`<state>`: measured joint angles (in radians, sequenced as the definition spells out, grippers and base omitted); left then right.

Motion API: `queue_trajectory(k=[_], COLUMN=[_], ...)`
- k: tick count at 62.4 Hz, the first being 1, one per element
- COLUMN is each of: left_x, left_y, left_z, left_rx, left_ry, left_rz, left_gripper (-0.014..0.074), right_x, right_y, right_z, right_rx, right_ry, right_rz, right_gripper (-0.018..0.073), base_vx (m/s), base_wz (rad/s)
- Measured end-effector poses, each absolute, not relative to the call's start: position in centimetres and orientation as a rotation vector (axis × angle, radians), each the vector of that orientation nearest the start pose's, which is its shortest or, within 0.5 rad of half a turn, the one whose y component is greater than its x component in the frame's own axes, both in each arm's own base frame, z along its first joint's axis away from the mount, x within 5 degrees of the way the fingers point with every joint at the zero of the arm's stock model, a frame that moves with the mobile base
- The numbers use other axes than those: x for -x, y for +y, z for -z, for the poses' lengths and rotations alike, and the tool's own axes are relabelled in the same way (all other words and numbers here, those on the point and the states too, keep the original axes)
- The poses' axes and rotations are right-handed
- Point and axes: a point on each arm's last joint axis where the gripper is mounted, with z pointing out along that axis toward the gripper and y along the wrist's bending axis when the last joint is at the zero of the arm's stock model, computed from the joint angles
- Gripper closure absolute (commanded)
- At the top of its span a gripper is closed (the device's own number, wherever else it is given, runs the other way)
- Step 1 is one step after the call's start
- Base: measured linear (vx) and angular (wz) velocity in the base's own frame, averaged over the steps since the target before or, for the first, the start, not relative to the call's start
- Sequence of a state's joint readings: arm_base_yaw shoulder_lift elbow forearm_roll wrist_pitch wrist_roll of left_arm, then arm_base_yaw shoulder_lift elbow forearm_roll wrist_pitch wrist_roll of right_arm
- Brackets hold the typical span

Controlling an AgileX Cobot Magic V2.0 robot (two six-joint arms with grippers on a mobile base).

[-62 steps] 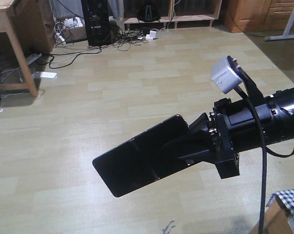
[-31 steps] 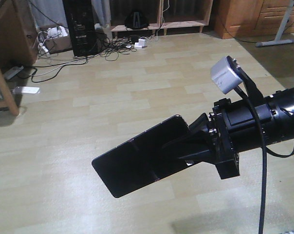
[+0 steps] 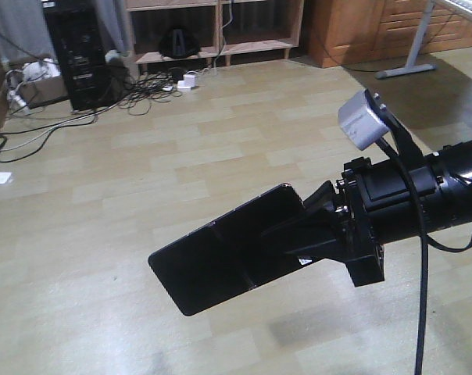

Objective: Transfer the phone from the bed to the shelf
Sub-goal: 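Turn the base toward the wooden shelves, phone held in right gripper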

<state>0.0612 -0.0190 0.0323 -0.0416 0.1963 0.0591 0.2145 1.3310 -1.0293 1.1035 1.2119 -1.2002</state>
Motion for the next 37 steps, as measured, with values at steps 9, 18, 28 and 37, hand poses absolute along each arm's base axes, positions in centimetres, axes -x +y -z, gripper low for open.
queue_trajectory(k=[9, 18, 28, 37], left_x=[-5.56, -5.56, -5.56, -5.56], left_y=[0.27, 0.27, 0.27, 0.27], left_z=[-18.55, -18.55, -18.55, -18.55], left_rx=[0.030, 0.030, 0.030, 0.030], left_ry=[1.693, 1.693, 1.693, 1.693], left_rz=[-0.053, -0.053, -0.053, -0.053], left_gripper=[0.0595, 0.0595, 0.0595, 0.0595], right_x=[-22.13, -22.13, -22.13, -22.13], right_y=[12.61, 12.61, 12.61, 12.61], right_z=[-33.03, -33.03, -33.03, -33.03], right_rx=[1.171, 1.171, 1.171, 1.171], right_ry=[1.977, 1.977, 1.977, 1.977], right_rz=[-1.103, -1.103, -1.103, -1.103], right_gripper=[0.0561, 0.0561, 0.0561, 0.0561], base_vx=[0.35, 0.35, 0.36, 0.38], base_wz=[-0.24, -0.23, -0.19, -0.14])
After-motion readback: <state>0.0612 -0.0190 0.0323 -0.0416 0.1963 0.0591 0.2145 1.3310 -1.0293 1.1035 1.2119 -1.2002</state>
